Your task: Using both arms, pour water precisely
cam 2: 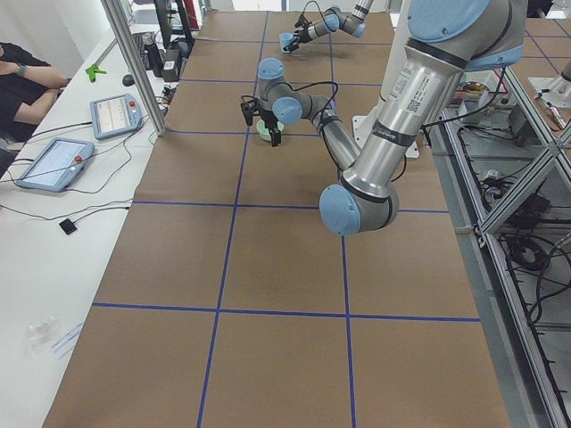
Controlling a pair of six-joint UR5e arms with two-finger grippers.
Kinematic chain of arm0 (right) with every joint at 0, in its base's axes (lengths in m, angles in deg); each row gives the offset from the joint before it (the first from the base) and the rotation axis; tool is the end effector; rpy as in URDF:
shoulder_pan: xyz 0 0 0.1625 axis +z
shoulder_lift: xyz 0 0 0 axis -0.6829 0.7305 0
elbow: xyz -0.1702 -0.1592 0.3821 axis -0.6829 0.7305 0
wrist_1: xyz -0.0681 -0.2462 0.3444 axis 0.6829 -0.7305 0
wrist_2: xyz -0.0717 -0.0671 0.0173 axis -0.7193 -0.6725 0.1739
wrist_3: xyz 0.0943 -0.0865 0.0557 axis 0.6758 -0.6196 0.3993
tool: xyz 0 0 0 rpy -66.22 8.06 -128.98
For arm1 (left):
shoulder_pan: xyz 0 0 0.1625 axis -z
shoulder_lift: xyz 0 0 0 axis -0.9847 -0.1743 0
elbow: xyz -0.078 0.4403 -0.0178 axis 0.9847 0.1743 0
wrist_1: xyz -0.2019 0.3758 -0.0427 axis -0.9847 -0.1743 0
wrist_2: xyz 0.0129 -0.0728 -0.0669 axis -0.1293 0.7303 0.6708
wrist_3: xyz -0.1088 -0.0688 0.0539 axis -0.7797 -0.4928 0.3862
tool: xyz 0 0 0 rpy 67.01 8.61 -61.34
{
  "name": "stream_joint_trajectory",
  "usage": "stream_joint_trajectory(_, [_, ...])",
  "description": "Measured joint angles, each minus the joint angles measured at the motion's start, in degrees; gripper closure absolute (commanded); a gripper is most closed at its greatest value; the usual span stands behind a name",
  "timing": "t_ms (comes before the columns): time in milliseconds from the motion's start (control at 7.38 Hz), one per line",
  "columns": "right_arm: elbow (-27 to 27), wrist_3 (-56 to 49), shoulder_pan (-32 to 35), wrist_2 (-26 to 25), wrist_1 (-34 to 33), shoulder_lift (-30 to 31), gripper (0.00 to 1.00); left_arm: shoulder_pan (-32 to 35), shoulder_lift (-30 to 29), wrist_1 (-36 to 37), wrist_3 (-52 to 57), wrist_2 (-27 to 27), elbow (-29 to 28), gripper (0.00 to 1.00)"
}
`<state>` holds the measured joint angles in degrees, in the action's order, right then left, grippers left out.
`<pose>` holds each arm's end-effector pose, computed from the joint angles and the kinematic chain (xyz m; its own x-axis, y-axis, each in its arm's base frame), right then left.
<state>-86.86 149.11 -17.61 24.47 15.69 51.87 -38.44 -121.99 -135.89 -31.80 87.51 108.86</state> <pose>-0.2305 -0.3602 0.7531 0.8097 0.2253 0.5418 -0.5661 0.5430 0.6202 0.4567 -0.4924 0.2691 0.5198 -0.3479 -0.7803 0.2592 0.9345 -0.2440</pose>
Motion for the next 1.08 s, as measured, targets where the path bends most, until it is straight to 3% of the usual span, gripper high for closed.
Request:
stream_joint_trajectory(136, [0.55, -0.58, 0.23, 0.03, 1.41, -0.09, 0.06, -0.16, 0.0, 0.02, -0.03, -0.07, 0.0, 0.0])
stream_joint_trajectory(271, [1.95, -1.65, 0.41, 0.04, 4.03, -0.13, 0.16, -0.24, -0.01, 0.04, -0.06, -0.09, 0.0, 0.0])
stream_joint_trajectory(542, [4.6, -3.11, 1.05, 0.04, 8.52, -0.56, 1.0, -0.29, -0.13, 0.01, -0.06, -0.13, 0.0, 0.0])
stream_joint_trajectory(814, [5.03, -3.94, 2.85, 0.6, 9.54, -1.75, 1.0, -0.29, -0.17, 0.02, -0.07, -0.08, 0.05, 0.0])
stream_joint_trajectory(1085, [4.03, -13.43, 10.23, 9.16, 12.52, -2.17, 1.0, -0.29, -0.23, 0.02, -0.07, -0.07, 0.11, 0.0])
